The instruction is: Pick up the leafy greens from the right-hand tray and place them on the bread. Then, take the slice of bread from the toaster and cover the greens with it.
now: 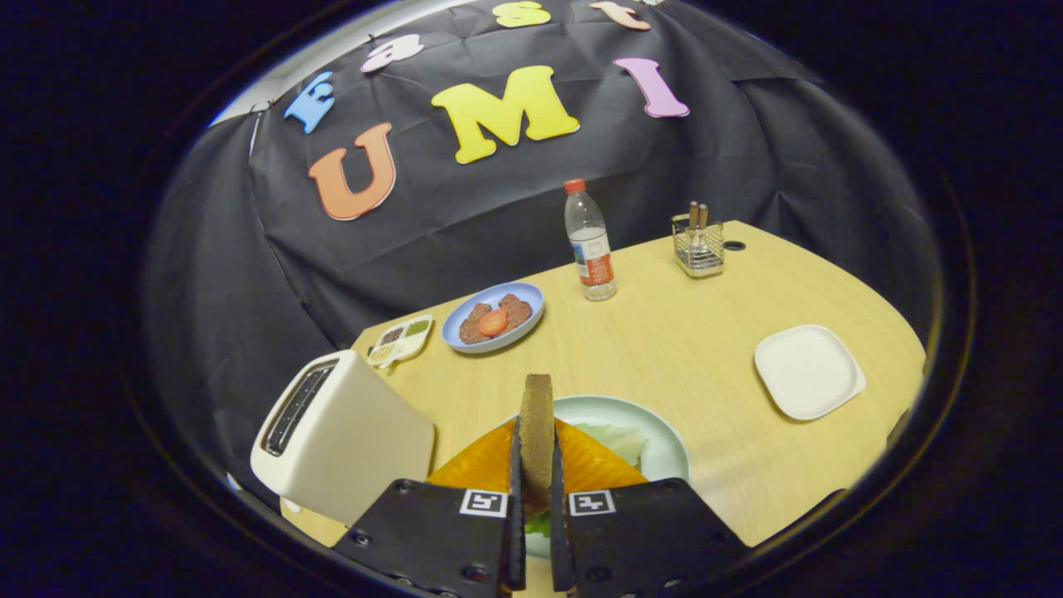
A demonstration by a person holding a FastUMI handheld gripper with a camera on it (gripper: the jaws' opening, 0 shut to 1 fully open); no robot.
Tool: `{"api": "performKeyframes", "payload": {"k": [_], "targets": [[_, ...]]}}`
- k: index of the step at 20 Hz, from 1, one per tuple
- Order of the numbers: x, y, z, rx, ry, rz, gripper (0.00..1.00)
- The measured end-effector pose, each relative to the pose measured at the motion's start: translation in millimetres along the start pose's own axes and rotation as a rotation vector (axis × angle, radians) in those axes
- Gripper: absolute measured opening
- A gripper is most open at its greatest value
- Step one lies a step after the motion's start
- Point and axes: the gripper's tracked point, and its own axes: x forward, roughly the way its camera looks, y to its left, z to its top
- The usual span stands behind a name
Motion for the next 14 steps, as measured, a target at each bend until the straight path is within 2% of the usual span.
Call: {"api": "performKeyframes", "payload": {"k": [1,3,4,8,11,14], "targets": [[0.2,-6.3,-2.7,0.007,0.003,-0.01,0.12],[2.6,-16.2,-11.0,-0.002,0.018,-0.026,0.22],[3.6,-20.2,-15.5,-0.014,0.024,-0.033,0.23],[8.8,-40.1,-21.6,-0.053,0.047,-0.068,0.36],[14.4,-49.2,-38.9,-0.08,0.112,-0.073,0.81],[12.3,-58.1,-47.1,-0.13,0.139,-0.079,0.92]]}}
